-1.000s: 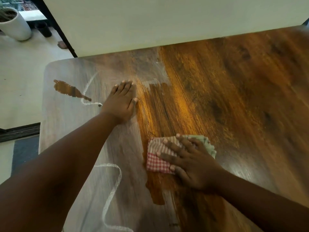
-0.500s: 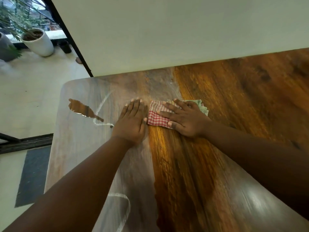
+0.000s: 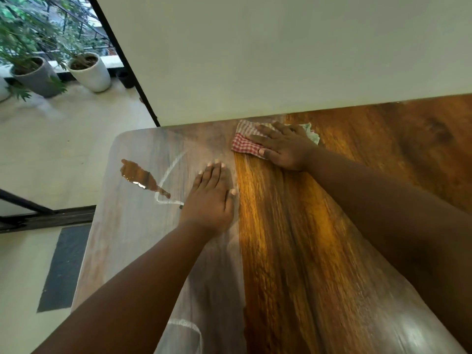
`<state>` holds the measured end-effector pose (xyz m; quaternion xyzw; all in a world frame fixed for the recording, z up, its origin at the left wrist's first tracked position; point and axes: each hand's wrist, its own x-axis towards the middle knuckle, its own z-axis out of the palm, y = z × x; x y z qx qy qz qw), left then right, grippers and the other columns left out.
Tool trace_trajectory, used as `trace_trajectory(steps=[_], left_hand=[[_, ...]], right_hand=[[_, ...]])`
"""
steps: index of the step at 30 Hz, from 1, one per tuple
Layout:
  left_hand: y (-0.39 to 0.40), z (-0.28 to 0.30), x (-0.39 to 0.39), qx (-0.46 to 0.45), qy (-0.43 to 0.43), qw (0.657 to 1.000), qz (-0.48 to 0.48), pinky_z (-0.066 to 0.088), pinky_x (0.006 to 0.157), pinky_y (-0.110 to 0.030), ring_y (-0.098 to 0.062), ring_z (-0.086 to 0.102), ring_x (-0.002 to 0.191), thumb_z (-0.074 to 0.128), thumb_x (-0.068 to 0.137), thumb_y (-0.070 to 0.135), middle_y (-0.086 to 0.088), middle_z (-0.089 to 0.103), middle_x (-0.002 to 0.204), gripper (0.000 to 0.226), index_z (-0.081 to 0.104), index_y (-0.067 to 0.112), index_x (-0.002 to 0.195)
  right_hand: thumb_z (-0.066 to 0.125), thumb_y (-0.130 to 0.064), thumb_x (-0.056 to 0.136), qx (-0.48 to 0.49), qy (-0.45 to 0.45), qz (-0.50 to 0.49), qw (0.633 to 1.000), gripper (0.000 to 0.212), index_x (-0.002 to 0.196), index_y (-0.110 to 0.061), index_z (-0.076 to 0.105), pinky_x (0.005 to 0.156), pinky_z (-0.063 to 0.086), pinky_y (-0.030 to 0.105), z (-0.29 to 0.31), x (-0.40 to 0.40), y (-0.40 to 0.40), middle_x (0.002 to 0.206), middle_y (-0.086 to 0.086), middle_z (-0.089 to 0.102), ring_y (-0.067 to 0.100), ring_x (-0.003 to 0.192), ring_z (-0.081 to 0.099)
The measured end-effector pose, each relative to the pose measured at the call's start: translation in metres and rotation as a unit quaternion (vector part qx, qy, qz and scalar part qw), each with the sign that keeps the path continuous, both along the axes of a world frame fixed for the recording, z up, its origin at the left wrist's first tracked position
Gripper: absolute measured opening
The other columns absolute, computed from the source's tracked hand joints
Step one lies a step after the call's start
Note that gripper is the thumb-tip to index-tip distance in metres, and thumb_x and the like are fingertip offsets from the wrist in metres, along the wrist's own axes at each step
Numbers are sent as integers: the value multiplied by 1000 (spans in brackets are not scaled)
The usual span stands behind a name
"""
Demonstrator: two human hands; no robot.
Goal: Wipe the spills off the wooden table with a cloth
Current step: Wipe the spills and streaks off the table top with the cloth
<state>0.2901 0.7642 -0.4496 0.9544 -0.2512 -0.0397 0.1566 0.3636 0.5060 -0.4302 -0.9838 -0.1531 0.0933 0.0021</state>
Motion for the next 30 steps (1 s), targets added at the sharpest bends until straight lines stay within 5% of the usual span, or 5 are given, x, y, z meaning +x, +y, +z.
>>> trace_trajectory(steps=[10,15,21,26,30], left_hand=[[-3,1,2,6,-7,1000,4,-15,112,-25,-8,-18,141,10,94,45,-5,-2,161,66,2,13,152],[-2,2,2,6,-5,1000,3,-13,114,-26,-9,-18,141,9,94,45,-5,-3,161,67,1,13,152],[-2,1,3,6,-9,1000,2,-13,114,-26,-8,-17,141,9,94,46,-5,-2,161,67,1,13,152],[-2,-1,3,11,-13,1000,0,-14,114,-26,-12,-12,145,11,95,45,-7,0,161,66,4,12,152],[0,-1,2,11,-20,1000,0,-16,112,-25,-10,-14,143,10,96,45,-7,0,161,65,3,12,152]], right_hand=[[27,-38,102,65,-7,-19,998,48,149,-48,18,115,1,45,-5,-41,4,161,-9,10,21,148,5],[50,-35,99,213,-58,-115,968,50,147,-26,40,113,25,41,4,-18,-2,153,4,35,28,139,34],[53,-28,97,198,-88,-89,972,43,139,-18,52,112,27,44,1,2,-7,144,7,48,31,135,36],[51,-23,93,103,-201,-168,960,33,124,-20,61,94,39,46,10,21,10,127,7,57,32,117,48],[42,-20,99,125,-134,-134,974,34,128,-20,60,97,41,40,7,18,11,135,7,55,28,119,51]])
